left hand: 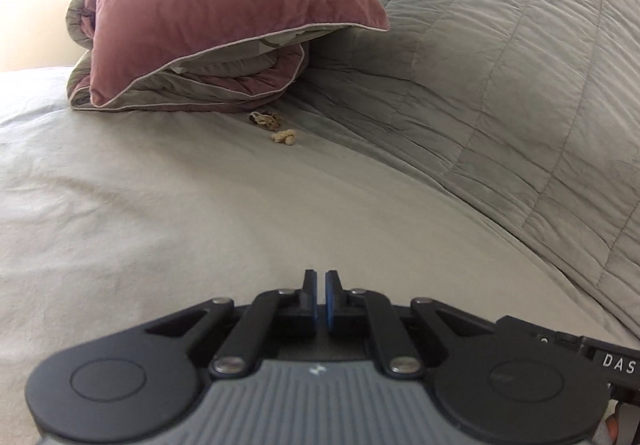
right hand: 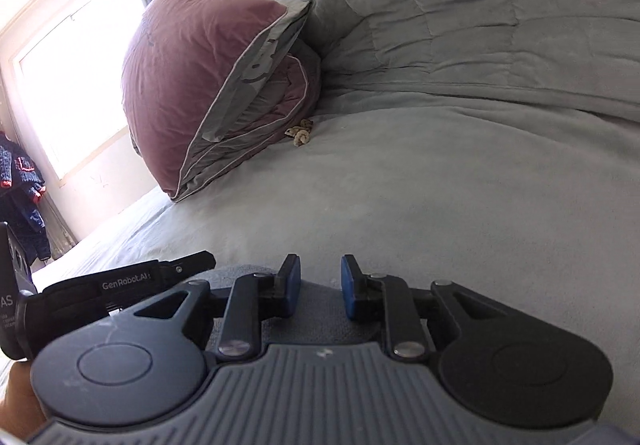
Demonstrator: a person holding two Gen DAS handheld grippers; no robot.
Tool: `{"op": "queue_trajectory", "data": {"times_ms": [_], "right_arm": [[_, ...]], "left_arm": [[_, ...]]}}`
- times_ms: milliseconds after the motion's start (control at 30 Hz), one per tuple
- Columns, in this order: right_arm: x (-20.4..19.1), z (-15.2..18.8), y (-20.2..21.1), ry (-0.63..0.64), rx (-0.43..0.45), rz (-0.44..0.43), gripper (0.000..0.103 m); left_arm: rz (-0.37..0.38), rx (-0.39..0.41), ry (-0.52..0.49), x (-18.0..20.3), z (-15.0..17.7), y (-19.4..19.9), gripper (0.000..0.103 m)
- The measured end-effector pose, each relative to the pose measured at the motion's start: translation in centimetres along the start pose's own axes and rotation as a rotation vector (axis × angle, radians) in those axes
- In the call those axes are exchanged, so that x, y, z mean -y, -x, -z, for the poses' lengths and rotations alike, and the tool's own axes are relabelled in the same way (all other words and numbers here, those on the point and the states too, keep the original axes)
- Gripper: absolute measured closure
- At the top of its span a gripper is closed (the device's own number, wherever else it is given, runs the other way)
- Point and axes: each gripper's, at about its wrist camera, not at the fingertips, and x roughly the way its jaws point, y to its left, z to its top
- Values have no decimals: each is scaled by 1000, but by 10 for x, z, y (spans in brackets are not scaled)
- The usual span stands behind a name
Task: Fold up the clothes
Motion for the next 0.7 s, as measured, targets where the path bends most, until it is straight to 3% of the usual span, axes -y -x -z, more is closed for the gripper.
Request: {"op": "queue_trajectory", "data": {"times_ms": [67,167,233,367,433,533,700], "right_arm": [[-3,-1,7,20,21,-3,80],[-16,-9,22,99,81,-12,69],[-24,-12,32,136,107,-42,69],[-41,-8,33,231,77,-75,69],[-42,-1,26,253,43,-58,69],[-36,7,17,277,1,-16,70],[-25,5,25,229,20,1,66]], "left_arm": [[-18,24,5,-3,-4,11,90],[23,61,-4,1,-9,33,89],[53,86,-20,7,-11,46,85],[91,57,-61,19,1,48,81],[76,17,-75,21,12,38,81],[50,31,-47,14,23,36,81],[-22,11,13,13,16,55,77]]}}
